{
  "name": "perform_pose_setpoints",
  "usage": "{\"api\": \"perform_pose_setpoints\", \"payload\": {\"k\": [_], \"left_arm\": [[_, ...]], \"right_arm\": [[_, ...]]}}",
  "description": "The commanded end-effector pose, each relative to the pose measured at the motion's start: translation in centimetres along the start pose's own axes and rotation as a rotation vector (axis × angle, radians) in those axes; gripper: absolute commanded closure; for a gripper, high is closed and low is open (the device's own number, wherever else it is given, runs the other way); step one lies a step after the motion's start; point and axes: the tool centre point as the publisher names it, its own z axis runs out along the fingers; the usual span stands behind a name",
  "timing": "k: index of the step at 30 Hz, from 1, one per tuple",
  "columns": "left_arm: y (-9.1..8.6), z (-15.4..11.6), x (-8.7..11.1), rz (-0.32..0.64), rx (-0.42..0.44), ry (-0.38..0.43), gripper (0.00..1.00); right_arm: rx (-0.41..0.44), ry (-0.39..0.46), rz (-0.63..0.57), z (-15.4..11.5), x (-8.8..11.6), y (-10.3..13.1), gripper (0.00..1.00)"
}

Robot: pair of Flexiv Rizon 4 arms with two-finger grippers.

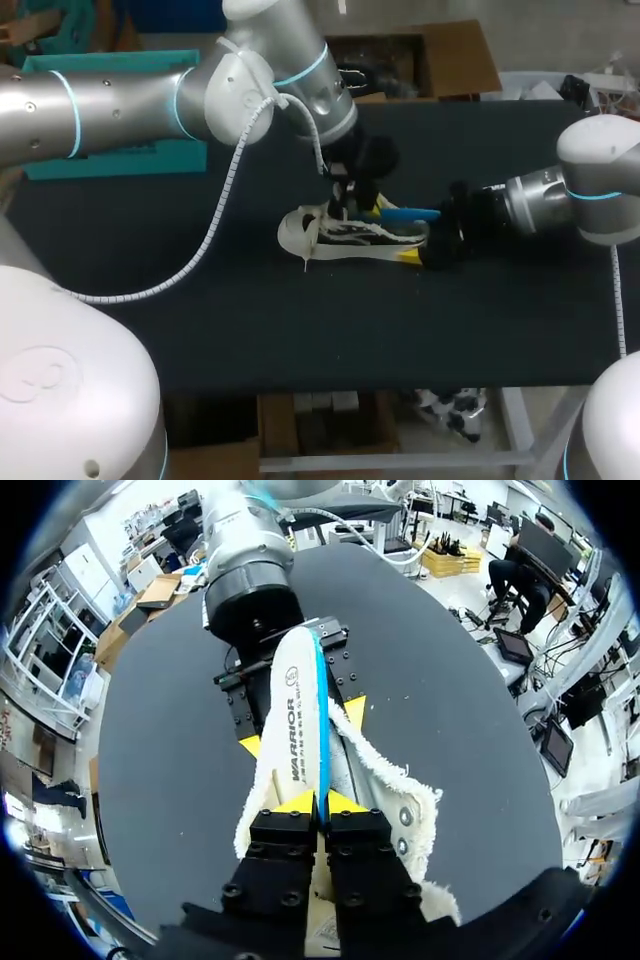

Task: Open the shoe tongue, take the insole out of the shoe, put the insole back into the shoe, and pack the shoe into the shoebox

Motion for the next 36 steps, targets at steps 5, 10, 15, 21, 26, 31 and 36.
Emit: {"api": "perform_pose_setpoints", "payload": {"k": [5,10,15,21,26,31,36], "left_arm": [[-1.4,0.3,-0.2,-0.002,-0.025,0.000,0.70],[-2.4,0.5,0.0,0.001,-0.026,-0.016,0.64],[-3.3,1.0,0.4,0.011,-0.031,-0.028,0.62],[-3.7,1.9,1.2,0.019,-0.025,-0.024,0.57],[-4.0,2.6,1.4,0.019,-0.034,-0.043,0.56],[-4.7,3.4,0.6,0.020,-0.038,-0.046,0.54],[-5.3,4.5,-0.1,0.023,-0.051,-0.049,0.53]], "right_arm": [[-0.001,0.001,0.000,0.4,0.0,-0.5,1.00],[-0.001,0.001,0.000,0.4,0.0,-0.5,1.00],[-0.001,0.001,0.000,0.4,0.0,-0.5,1.00],[-0.001,0.001,0.000,0.4,0.0,-0.5,1.00],[-0.001,0.001,0.000,0.4,0.0,-0.5,1.00],[-0.001,0.001,0.000,0.4,0.0,-0.5,1.00],[-0.001,0.001,0.000,0.4,0.0,-0.5,1.00]]}}
